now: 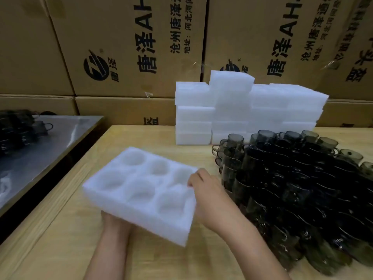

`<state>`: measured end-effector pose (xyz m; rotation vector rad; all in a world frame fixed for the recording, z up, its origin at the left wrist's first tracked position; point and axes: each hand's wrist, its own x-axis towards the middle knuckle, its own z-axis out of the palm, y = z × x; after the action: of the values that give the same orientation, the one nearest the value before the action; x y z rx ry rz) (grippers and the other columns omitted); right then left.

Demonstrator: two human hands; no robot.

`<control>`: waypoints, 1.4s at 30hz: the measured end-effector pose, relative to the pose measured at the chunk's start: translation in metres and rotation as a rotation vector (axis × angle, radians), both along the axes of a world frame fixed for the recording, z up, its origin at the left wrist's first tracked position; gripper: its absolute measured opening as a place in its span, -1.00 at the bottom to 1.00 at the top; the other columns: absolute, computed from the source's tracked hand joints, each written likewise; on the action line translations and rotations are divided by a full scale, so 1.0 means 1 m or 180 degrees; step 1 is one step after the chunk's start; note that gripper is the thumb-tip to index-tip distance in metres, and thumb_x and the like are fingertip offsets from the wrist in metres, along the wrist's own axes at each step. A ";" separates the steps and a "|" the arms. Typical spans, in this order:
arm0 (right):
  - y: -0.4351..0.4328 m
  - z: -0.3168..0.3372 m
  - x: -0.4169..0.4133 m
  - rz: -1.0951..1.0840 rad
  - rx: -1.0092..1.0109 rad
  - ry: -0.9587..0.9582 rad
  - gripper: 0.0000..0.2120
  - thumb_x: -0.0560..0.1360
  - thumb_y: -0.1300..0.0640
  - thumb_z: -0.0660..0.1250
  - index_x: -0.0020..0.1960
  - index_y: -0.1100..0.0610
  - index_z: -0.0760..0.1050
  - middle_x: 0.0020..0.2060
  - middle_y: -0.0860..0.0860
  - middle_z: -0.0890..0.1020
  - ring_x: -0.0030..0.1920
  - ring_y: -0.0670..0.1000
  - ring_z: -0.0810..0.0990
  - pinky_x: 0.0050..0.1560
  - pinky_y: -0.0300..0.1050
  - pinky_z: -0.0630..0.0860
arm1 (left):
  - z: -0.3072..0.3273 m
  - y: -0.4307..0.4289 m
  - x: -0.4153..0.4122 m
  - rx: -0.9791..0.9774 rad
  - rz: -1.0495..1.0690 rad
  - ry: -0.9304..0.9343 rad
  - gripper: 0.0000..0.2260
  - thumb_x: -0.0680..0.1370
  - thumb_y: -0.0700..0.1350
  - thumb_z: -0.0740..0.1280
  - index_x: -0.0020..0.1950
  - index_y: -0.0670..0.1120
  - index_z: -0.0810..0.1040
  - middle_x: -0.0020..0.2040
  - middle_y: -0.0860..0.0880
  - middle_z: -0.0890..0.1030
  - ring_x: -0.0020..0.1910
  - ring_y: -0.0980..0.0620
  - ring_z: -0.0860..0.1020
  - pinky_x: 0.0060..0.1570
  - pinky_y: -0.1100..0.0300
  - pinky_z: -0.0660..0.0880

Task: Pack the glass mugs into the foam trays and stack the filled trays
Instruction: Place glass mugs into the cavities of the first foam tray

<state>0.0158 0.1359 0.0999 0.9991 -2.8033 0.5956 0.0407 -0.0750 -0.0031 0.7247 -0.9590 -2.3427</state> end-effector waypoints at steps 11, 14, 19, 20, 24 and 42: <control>0.036 -0.043 0.004 0.0213 0.0453 -0.0654 -0.36 0.43 0.43 0.04 0.47 0.08 0.15 0.43 -0.02 0.22 0.40 0.08 0.23 0.35 -0.09 0.24 | 0.033 -0.027 0.022 -0.1500 -0.1017 0.0113 -0.72 0.63 -0.13 0.14 0.27 -0.16 0.49 0.23 -0.15 0.56 -0.03 0.08 0.66 -0.10 0.20 0.61; 0.041 -0.038 0.004 0.0091 -0.0111 -0.1173 -0.37 0.46 0.39 0.02 0.48 0.01 0.19 0.51 -0.09 0.13 0.48 -0.06 0.12 0.37 -0.25 0.08 | 0.032 -0.033 0.018 -0.1786 -0.1164 -0.0160 -0.65 0.59 -0.36 0.13 0.31 -0.11 0.46 0.22 -0.10 0.54 0.05 0.04 0.61 -0.12 0.18 0.60; 0.034 -0.031 0.010 -0.0312 -0.0886 -0.1943 -0.68 0.58 0.13 0.07 0.27 0.12 0.44 0.31 0.08 0.44 0.32 -0.05 0.35 0.12 -0.43 0.27 | 0.022 -0.040 0.010 -0.1625 -0.1518 0.0112 -0.41 0.46 -0.52 0.12 0.35 0.02 0.41 0.25 -0.06 0.53 0.20 -0.05 0.52 -0.11 0.21 0.60; 0.029 -0.034 0.009 -0.0322 -0.0483 -0.1800 -0.62 0.61 0.00 0.04 0.33 0.15 0.36 0.40 0.13 0.32 0.48 0.07 0.09 0.30 -0.28 0.16 | 0.021 -0.037 0.008 -0.1607 -0.1656 0.0152 -0.39 0.40 -0.48 0.21 0.34 0.03 0.43 0.26 -0.03 0.53 0.17 -0.04 0.54 -0.09 0.18 0.61; 0.018 -0.050 0.005 -0.0281 0.0960 -0.0788 -0.37 0.60 -0.17 -0.08 0.53 0.17 -0.06 0.52 0.17 -0.18 0.43 0.14 -0.49 0.41 0.06 -0.40 | 0.018 -0.019 -0.002 -0.2091 -0.1949 0.0006 -0.43 0.26 -0.25 0.35 0.26 0.06 0.55 0.15 0.03 0.61 0.00 0.06 0.64 -0.19 0.27 0.56; 0.049 0.024 -0.050 -0.2371 0.0799 0.0773 -0.61 0.58 0.23 0.02 0.38 0.35 0.25 0.44 0.29 0.15 0.49 0.29 -0.14 0.45 0.14 -0.18 | 0.011 -0.006 -0.020 -0.1726 -0.1525 0.0173 -0.46 0.21 -0.31 0.29 0.14 0.05 0.62 -0.03 -0.10 0.55 -0.18 -0.07 0.59 -0.29 0.17 0.58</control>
<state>-0.0343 0.1851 0.1239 -0.0083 -2.7621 0.0251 0.0204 -0.0814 0.0075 0.2256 -1.8000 -2.2809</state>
